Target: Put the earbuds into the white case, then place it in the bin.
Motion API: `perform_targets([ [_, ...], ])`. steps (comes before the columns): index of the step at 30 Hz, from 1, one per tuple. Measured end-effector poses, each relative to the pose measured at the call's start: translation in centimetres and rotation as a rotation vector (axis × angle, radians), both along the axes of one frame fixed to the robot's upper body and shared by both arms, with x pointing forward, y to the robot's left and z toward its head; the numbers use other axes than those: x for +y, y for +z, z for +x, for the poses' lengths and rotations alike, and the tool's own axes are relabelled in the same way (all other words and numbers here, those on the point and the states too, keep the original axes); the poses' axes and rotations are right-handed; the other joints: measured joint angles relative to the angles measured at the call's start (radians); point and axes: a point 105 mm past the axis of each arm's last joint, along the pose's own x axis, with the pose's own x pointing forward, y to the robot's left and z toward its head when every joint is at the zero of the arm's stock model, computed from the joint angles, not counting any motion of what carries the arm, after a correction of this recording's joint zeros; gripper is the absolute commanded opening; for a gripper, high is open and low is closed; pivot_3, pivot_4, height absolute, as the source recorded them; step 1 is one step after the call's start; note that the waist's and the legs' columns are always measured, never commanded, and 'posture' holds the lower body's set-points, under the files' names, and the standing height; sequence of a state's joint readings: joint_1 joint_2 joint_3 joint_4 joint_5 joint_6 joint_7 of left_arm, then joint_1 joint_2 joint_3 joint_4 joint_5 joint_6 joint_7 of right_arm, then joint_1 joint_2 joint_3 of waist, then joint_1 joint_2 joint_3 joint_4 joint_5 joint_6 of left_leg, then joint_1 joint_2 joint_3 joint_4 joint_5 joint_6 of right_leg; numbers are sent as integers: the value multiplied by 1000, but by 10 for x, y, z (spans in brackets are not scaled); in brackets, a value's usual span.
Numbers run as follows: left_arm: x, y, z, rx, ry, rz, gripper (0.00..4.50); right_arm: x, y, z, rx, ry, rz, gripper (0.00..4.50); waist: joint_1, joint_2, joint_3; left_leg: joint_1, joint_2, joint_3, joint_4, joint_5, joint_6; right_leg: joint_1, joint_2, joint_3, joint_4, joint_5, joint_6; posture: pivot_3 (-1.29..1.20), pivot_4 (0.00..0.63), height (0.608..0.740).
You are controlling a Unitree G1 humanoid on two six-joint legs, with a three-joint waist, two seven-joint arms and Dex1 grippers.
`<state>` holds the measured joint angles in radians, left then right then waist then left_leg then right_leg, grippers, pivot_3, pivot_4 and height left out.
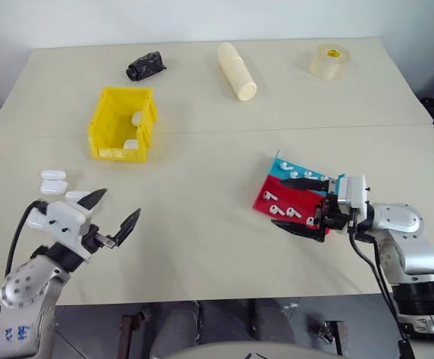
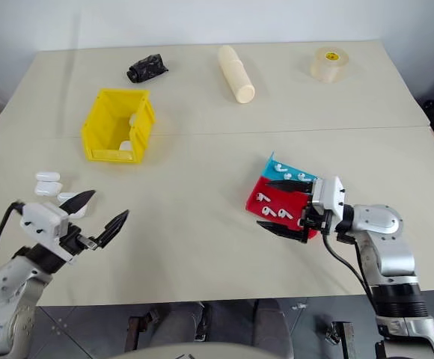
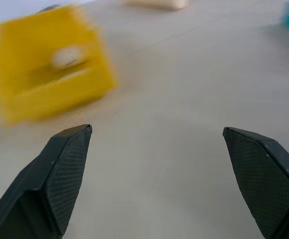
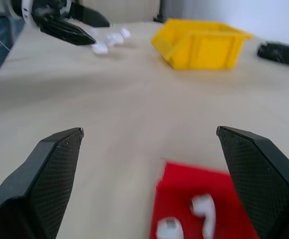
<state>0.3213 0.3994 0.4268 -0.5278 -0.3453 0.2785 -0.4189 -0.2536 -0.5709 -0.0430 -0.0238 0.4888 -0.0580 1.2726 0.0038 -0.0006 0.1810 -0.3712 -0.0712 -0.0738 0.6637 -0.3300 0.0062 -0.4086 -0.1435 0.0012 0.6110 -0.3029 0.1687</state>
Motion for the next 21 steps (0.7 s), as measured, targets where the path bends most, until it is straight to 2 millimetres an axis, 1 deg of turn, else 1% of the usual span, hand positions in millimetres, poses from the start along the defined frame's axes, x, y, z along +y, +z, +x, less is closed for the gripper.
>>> perform_targets([
  [2,13,-10,-13,49,141,-44,4490,8,4,-4,-48,27,27,4500,3,0,0,0,0,0,0,0,0,0,0,0,0,0,0,0,150,740],
  [5,28,-22,-31,114,308,-103,4490,9,3,-6,-70,44,25,4500,11,-2,0,0,-1,0,0,0,1,0,0,0,0,0,0,0,150,740],
  [7,34,-27,-38,142,395,-155,4490,10,3,-8,-73,51,29,4500,17,-3,0,0,0,0,1,-1,1,1,0,0,0,0,0,0,150,740],
  [9,34,-29,-42,163,424,-175,4490,10,1,-10,-62,60,33,4500,23,-4,0,0,0,0,1,0,0,1,0,0,0,0,0,0,150,740],
  [11,32,-26,-41,172,432,-185,4490,11,-3,-15,-37,79,34,4500,23,-4,-1,0,0,0,1,-1,0,1,0,0,0,0,0,0,150,740],
  [13,29,-20,-34,171,429,-203,4490,13,-6,-17,-8,88,34,4500,22,-4,-1,0,0,0,1,0,0,1,0,0,0,0,0,0,150,740],
  [16,32,-8,-25,188,411,-182,4490,14,-5,-17,4,93,33,4500,20,-4,-1,1,1,0,1,-1,0,0,1,0,1,0,-1,0,150,740],
  [21,41,6,-8,323,385,-93,4490,13,-6,-16,37,87,37,4500,18,-4,-1,1,1,0,1,-1,-1,0,2,1,1,0,-1,0,150,740],
])
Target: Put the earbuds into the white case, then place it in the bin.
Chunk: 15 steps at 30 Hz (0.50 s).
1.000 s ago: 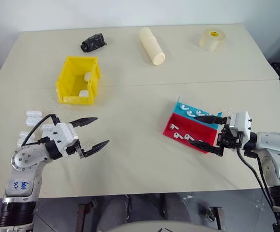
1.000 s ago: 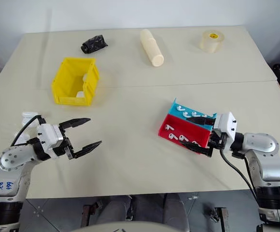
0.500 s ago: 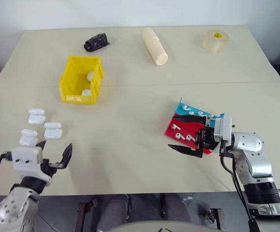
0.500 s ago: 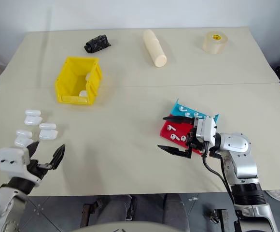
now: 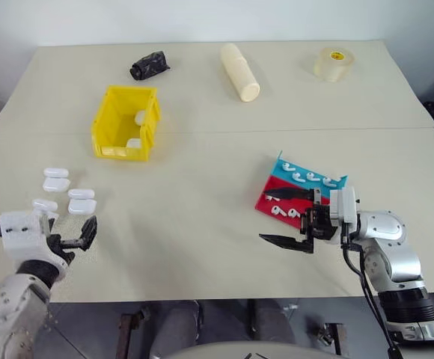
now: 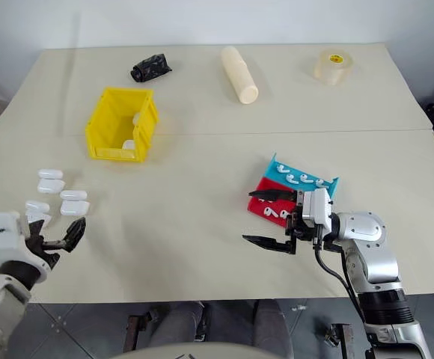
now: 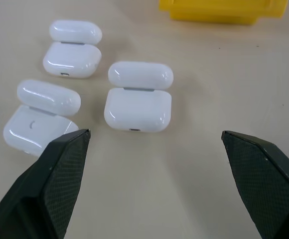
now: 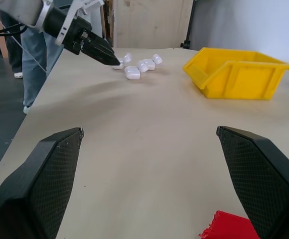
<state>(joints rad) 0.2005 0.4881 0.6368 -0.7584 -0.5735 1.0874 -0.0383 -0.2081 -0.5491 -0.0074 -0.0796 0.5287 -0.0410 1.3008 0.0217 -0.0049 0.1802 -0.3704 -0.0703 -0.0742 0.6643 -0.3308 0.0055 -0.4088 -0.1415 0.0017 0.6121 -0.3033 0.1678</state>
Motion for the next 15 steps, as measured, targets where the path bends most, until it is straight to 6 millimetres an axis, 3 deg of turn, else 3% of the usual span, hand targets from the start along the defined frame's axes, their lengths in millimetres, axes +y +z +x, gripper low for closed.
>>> perform_targets([
  [7,10,6,30,192,32,-93,4490,4,3,-2,-4,7,1,4500,0,0,0,0,0,0,0,0,0,-1,0,0,5,0,0,0,150,740],
  [15,16,-1,45,382,5,-69,4490,7,4,-7,-7,2,5,4500,-14,-1,0,0,1,0,-1,-1,-2,-2,2,0,6,0,-1,0,150,740],
])
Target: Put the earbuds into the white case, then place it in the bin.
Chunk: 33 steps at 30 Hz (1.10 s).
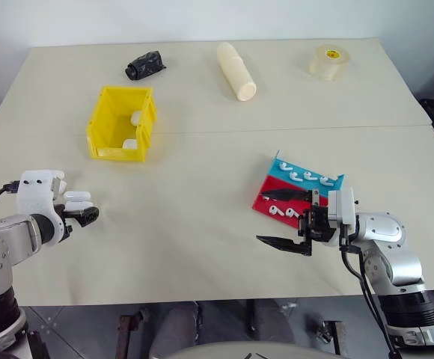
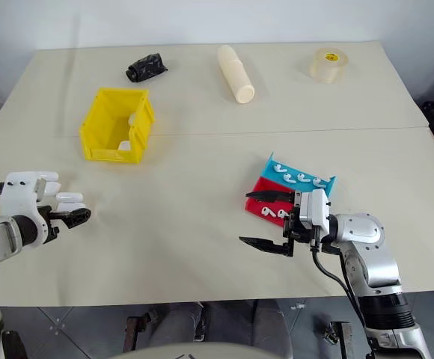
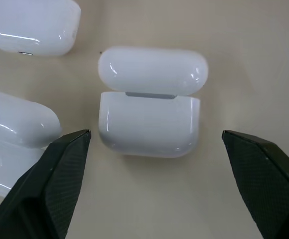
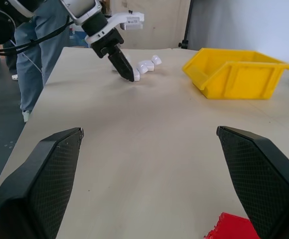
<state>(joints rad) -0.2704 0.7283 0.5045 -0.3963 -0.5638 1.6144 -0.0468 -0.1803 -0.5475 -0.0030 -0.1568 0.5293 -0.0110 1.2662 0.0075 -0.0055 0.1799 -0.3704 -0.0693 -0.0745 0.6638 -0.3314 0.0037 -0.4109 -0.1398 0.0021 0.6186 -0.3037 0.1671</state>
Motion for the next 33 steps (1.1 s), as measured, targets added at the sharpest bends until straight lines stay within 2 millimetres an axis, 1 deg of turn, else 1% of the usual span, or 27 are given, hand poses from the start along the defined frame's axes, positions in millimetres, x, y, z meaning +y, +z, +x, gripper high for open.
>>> perform_targets([
  [5,-1,0,7,29,-18,-4,4490,3,1,-3,-1,-12,12,4500,-5,0,0,0,0,0,0,0,0,0,0,0,0,0,0,0,150,740],
  [10,1,0,11,60,-29,32,4490,4,0,-4,6,-29,22,4500,-7,0,0,0,1,0,0,0,-1,0,0,0,1,0,0,0,150,740],
  [16,2,0,11,61,-21,32,4490,5,1,-3,3,-43,30,4500,-7,0,0,1,2,0,0,0,-1,0,1,0,1,0,0,0,150,740],
  [19,1,-2,11,63,-28,24,3898,6,1,-2,2,-51,32,4500,-7,0,0,1,2,0,0,0,-1,0,1,1,1,0,0,0,150,740],
  [21,0,-3,10,63,-37,20,3263,7,0,-2,3,-49,31,4500,-9,0,0,1,2,0,0,0,-1,0,2,1,2,0,0,0,150,740],
  [23,1,-4,8,68,-39,21,2799,9,-1,-2,6,-45,32,4500,-12,1,-1,1,3,1,0,0,-2,0,3,1,2,0,-1,0,150,740],
  [27,3,-4,4,66,-44,25,2793,9,0,-2,-9,-51,33,4500,-15,1,-1,2,5,2,0,-1,-4,-1,5,3,1,-1,-1,0,150,740],
  [30,-2,-4,2,41,-73,0,2793,9,-1,-2,-10,-55,30,4500,-12,1,-1,1,6,2,0,-1,-4,-1,6,3,1,-1,-2,0,150,740],
  [32,-18,1,8,-68,-172,-56,2793,8,-1,-1,-9,-61,28,4500,-9,1,-1,0,6,2,1,-1,-4,-1,6,2,1,-1,-2,0,150,740],
  [33,-31,6,9,-137,-254,-94,2793,7,-1,0,-11,-66,25,4500,-8,1,0,0,7,2,1,-1,-4,-1,6,2,-1,0,-4,0,150,740],
])
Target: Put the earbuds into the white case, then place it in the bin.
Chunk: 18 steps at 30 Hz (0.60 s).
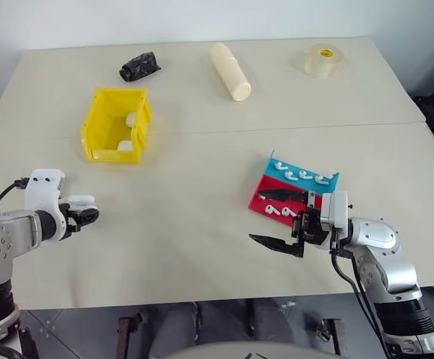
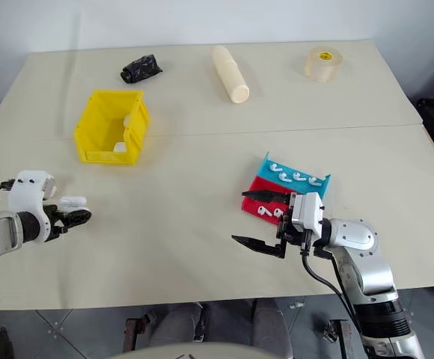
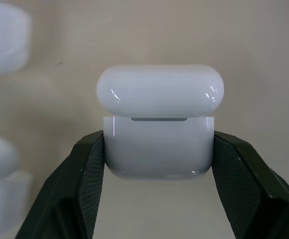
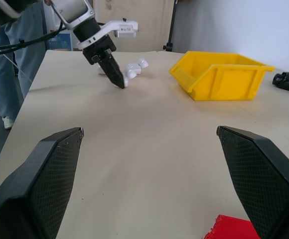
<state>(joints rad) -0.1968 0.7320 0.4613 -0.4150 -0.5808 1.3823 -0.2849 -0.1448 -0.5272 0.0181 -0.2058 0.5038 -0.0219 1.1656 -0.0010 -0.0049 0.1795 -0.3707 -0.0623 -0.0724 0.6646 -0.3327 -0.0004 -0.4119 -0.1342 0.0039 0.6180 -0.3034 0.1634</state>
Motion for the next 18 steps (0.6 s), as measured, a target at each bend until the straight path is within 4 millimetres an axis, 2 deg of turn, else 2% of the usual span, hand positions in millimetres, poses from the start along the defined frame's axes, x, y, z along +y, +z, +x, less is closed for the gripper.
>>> perform_targets([
  [5,-56,38,-15,-370,-395,-183,2793,-16,3,3,-13,-60,-32,4500,2,0,0,0,1,0,0,0,0,2,0,-2,-8,1,-1,0,150,740],
  [9,-82,52,-26,-584,-596,-296,2793,-30,3,4,-11,-123,-43,4500,4,0,0,1,2,1,1,0,0,3,2,-2,-7,1,-1,0,150,740],
  [13,-108,50,-35,-710,-806,-385,2793,-40,3,-2,-12,-183,-50,4500,6,0,0,1,2,1,1,0,0,3,2,-2,-7,1,-1,0,150,740],
  [18,-132,43,-28,-756,-977,-381,2793,-55,-2,-14,15,-280,-58,4500,17,0,0,1,2,2,1,0,1,3,2,-1,-7,1,0,0,150,740],
])
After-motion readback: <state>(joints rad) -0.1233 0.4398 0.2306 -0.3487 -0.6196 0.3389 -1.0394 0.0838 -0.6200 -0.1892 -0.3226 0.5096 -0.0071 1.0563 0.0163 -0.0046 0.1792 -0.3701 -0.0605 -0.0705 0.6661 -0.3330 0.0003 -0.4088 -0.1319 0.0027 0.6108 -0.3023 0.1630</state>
